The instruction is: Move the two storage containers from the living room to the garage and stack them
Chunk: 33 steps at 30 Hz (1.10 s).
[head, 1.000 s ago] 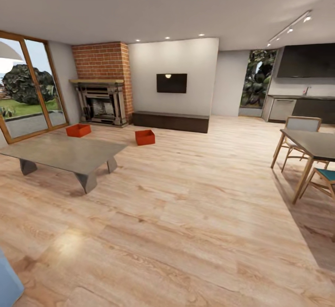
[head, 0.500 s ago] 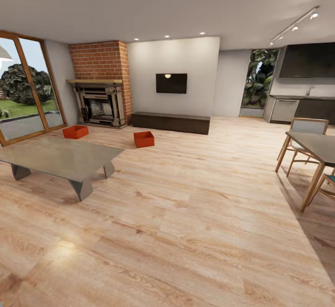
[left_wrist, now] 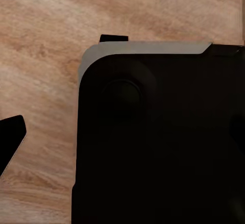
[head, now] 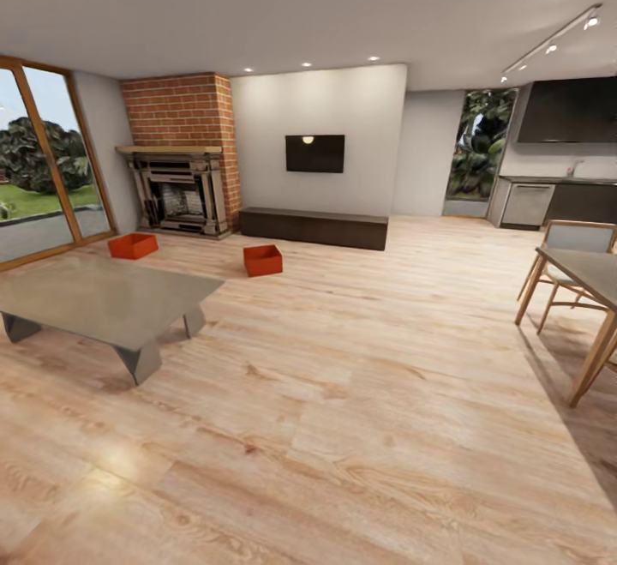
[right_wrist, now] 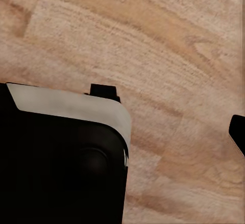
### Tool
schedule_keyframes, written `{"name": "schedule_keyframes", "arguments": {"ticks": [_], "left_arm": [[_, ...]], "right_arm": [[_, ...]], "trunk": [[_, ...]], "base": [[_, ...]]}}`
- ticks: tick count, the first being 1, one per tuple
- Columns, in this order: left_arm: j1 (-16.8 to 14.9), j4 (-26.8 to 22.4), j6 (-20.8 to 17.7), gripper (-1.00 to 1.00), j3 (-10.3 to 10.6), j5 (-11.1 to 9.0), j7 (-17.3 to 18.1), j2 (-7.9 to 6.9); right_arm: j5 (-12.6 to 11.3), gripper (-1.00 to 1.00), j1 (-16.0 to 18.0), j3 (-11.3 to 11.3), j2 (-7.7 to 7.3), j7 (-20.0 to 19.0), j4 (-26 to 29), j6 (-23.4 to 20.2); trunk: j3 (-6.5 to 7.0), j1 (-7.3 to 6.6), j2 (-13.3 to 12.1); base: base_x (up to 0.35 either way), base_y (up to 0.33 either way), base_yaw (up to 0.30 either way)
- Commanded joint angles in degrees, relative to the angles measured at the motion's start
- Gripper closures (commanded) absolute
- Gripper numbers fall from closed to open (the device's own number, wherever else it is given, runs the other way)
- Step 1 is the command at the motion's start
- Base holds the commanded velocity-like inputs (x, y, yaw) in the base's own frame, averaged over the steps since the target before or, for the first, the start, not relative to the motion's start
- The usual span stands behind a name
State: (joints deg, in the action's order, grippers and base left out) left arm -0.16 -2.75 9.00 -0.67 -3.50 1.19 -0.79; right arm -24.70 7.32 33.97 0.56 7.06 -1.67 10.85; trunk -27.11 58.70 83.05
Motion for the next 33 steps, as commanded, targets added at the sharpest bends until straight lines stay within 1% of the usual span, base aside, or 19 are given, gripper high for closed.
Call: {"name": "schedule_keyframes", "arguments": {"ticks": [1,33], "left_arm": [[-0.02,0.02,0.14,-1.0,-0.03,-0.36,0.13,-0.01],[-0.02,0.01,0.14,-1.0,-0.03,-0.36,0.13,-0.01]], "right_arm": [[-0.47,-1.0,0.07,0.48,0.05,0.06,-0.18,0.3],[-0.45,-1.0,0.07,0.48,0.05,0.06,-0.18,0.27]], "trunk": [[-0.06,0.03,0.02],[-0.06,0.03,0.02]], "base": [[0.322,0.0,-0.1],[0.322,0.0,-0.006]]}}
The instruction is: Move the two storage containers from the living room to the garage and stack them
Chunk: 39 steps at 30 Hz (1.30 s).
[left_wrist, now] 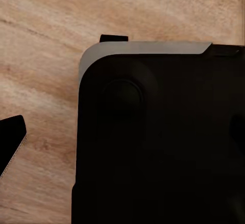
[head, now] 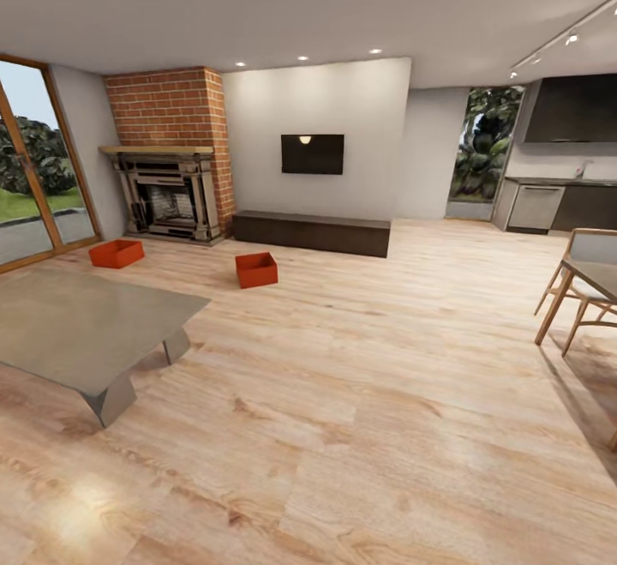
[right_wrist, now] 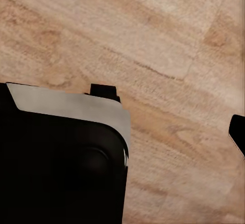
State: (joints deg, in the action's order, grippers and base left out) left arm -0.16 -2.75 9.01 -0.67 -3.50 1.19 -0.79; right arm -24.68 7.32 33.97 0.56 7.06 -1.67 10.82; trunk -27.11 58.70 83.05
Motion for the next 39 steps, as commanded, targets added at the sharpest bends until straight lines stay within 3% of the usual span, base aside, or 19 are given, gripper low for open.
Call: {"name": "schedule_keyframes", "arguments": {"ticks": [1,39], "left_arm": [[-0.02,0.02,0.13,-1.0,-0.03,-0.36,0.13,0.0],[-0.02,0.01,0.13,-1.0,-0.03,-0.36,0.13,0.0]], "right_arm": [[-0.46,-1.0,0.06,0.48,0.05,0.06,-0.18,0.3],[-0.46,-1.0,0.06,0.48,0.05,0.06,-0.18,0.3]], "trunk": [[-0.05,0.03,0.02],[-0.05,0.03,0.02]], "base": [[0.322,0.0,0.0],[0.322,0.0,0.0]]}}
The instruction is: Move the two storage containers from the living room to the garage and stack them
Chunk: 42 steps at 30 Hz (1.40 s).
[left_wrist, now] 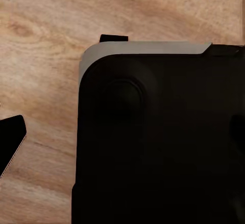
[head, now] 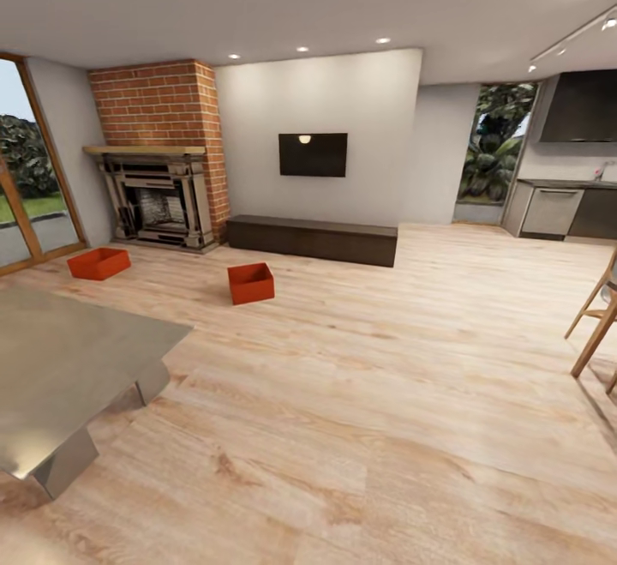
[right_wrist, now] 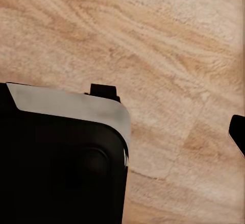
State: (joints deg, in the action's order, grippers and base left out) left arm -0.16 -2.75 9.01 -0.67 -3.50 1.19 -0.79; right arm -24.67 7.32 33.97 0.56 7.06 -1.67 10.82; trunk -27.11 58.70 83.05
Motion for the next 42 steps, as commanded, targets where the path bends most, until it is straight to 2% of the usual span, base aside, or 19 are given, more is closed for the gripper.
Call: {"name": "schedule_keyframes", "arguments": {"ticks": [1,42], "left_arm": [[-0.02,0.02,0.13,-1.0,-0.03,-0.36,0.13,0.0],[0.01,0.03,0.08,-1.0,-0.03,-0.36,0.13,0.0]], "right_arm": [[-0.47,-1.0,0.06,0.48,0.05,0.06,-0.18,0.28],[-0.47,-1.0,0.06,0.48,0.05,0.05,-0.18,0.25]], "trunk": [[-0.05,0.03,0.02],[-0.05,0.03,0.02]], "base": [[0.322,0.0,0.0],[0.322,0.0,0.0]]}}
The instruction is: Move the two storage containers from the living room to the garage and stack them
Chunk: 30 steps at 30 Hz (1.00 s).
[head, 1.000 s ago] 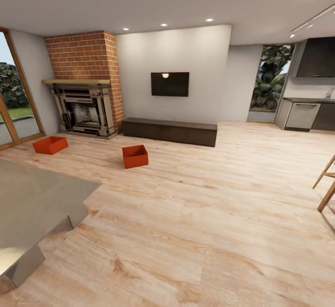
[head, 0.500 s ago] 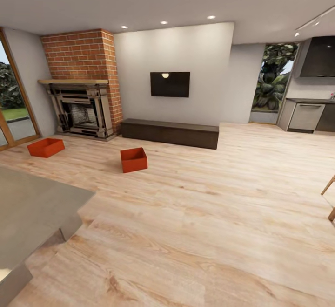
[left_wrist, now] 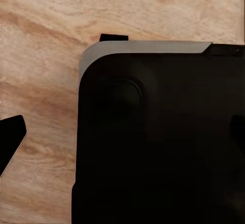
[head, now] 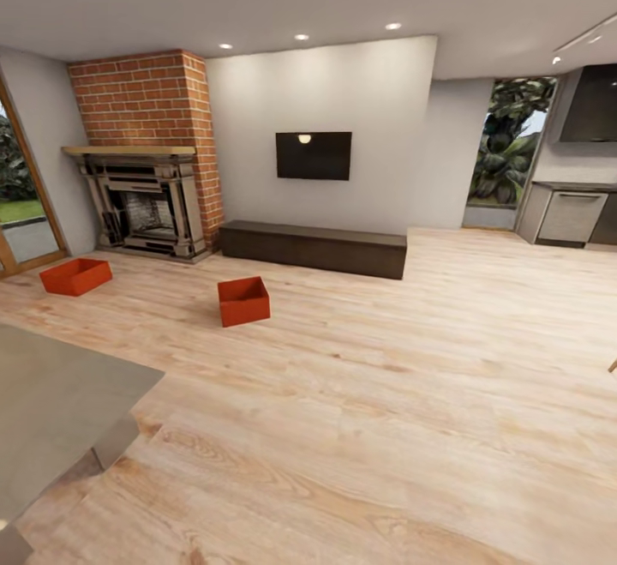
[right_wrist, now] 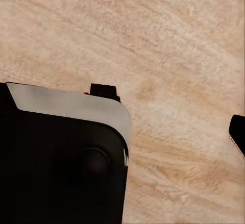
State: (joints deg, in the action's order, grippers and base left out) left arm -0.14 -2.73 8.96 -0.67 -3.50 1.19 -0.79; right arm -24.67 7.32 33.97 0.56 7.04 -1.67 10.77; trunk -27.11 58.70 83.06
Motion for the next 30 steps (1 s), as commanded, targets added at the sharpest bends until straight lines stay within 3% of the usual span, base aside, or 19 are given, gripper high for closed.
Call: {"name": "schedule_keyframes", "arguments": {"ticks": [1,30], "left_arm": [[-0.02,0.0,0.11,-1.0,-0.03,-0.36,0.13,0.0],[-0.04,0.0,0.14,-1.0,-0.03,-0.36,0.13,0.0]], "right_arm": [[-0.47,-1.0,0.06,0.48,0.05,0.07,-0.18,0.3],[-0.47,-1.0,0.06,0.48,-0.02,0.08,-0.18,0.32]], "trunk": [[-0.05,0.03,0.02],[-0.05,0.03,0.02]], "base": [[0.322,0.0,0.0],[0.322,0.0,0.0]]}}
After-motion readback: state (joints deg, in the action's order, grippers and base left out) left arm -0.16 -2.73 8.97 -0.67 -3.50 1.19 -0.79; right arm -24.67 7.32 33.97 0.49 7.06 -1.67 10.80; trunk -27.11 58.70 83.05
